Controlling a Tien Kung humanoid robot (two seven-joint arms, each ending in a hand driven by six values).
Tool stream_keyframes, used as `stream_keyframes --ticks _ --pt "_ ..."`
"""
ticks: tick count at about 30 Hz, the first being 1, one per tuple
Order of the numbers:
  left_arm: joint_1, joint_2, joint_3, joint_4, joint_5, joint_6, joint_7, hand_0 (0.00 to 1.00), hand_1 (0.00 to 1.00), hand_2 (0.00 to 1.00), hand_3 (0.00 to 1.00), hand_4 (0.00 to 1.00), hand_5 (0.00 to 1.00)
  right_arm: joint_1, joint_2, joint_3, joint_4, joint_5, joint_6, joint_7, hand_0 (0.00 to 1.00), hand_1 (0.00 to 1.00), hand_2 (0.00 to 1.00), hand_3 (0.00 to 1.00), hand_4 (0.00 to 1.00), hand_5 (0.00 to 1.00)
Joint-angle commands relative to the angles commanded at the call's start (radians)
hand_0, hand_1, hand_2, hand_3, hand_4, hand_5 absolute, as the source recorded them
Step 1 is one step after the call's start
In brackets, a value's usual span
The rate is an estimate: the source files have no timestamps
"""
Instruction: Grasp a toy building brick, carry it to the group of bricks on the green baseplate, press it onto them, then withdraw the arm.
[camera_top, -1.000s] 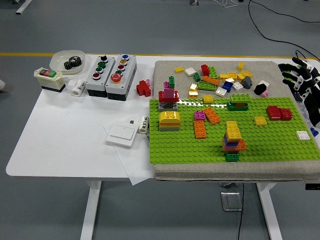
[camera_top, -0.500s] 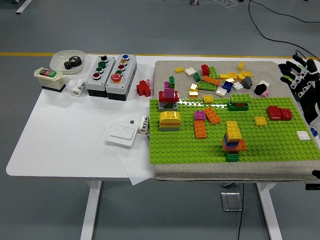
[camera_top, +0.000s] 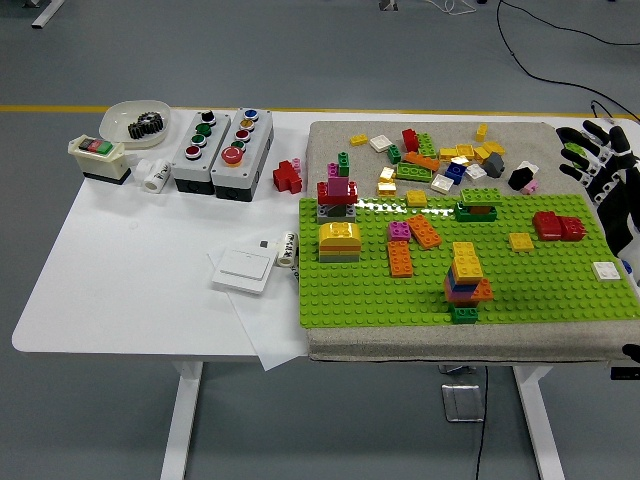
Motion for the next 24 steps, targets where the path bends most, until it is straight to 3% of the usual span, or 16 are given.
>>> stream_keyframes --ticks 24 --pt "-0.001 0.004 0.011 -0.002 -0.011 0.0 -0.006 0.74 0.726 0.718 0.591 0.639 0.663 -0.003 0.017 0.028 0.005 0.067 0.032 -0.028 0.801 0.78 0.83 0.852 0.998 0.788"
